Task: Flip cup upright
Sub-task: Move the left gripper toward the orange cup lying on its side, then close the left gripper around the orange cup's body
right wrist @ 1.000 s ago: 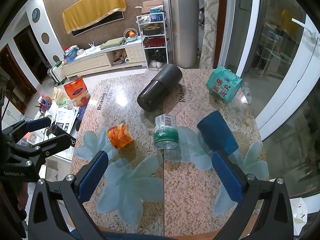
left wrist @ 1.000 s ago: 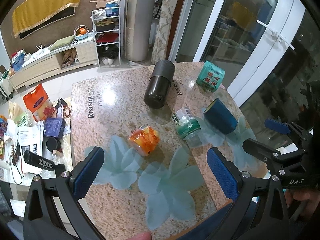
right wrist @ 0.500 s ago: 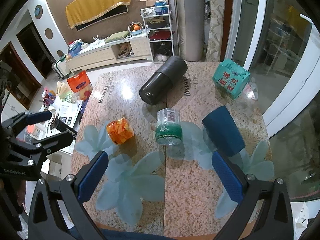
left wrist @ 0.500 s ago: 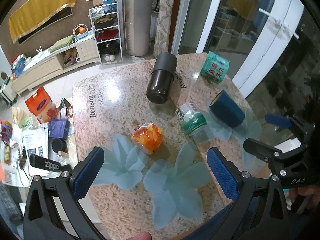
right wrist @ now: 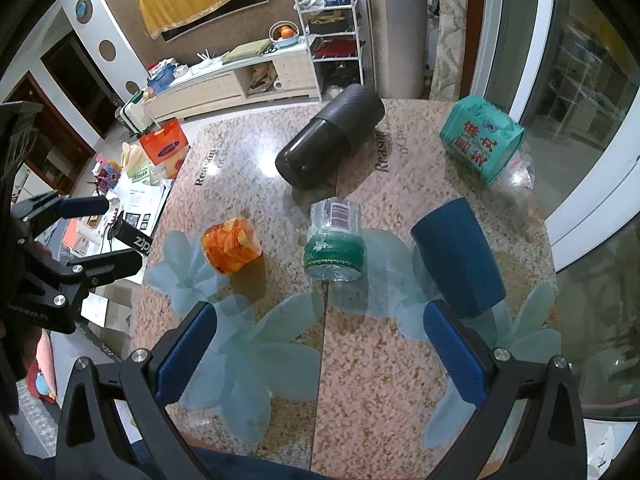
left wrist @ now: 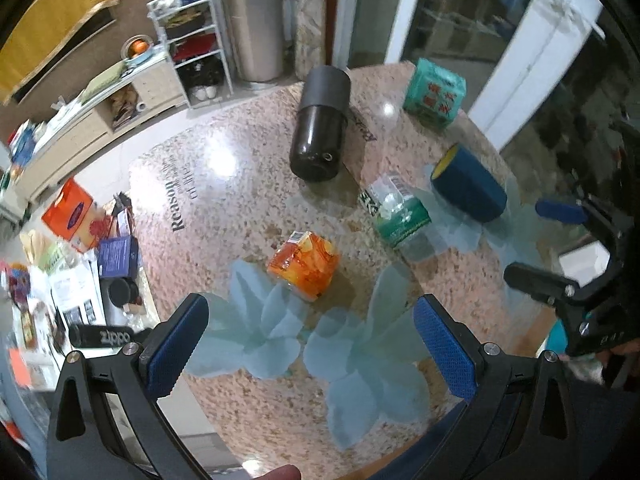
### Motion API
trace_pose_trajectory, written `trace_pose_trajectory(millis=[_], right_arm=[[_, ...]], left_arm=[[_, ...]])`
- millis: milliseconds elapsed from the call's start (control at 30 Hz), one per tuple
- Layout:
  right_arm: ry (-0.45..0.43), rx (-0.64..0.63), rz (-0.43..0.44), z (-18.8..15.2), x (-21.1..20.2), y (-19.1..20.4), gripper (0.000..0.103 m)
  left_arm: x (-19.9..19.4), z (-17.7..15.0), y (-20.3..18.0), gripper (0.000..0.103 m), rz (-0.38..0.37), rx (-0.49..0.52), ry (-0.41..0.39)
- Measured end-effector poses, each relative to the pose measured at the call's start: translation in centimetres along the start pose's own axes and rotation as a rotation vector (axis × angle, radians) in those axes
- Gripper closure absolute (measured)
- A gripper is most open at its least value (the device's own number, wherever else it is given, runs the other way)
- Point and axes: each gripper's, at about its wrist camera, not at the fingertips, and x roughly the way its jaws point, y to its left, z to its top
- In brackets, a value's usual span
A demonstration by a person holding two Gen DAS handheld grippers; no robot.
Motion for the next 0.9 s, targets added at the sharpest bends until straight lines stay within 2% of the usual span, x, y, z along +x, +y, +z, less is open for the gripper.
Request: trace_pose_trajectory(millis=[167,400,533,667,900], right_arm=[[0.029,0.013,0.012,0.3,0.8,-1.2,0.0],[0.075,0.012,0.014,0.5,2.3,-2.2,0.0],[0.103,0.0,0.018,0.4,3.2,-2.3,0.0],[0.124,0.002,0.027,0.4,3.7,-2.5,0.0],[0.174,0.001,0.03,-0.1,5.0,-3.0,0.0]], left_arm=[[1.8,1.1,-0.7,0.0,0.051,0.104,0.041],[5.2,2.1,-1.1,0.0,-0.02,0.205,0.14],[7.8,2.4,-1.4,0.0,-0.006,0.289,0.205],[10.3,2.6,-0.9,0.0,0.005,0.316,0.271],[14.5,3.1,0.5,0.0,-0.001,0.297,0.35]])
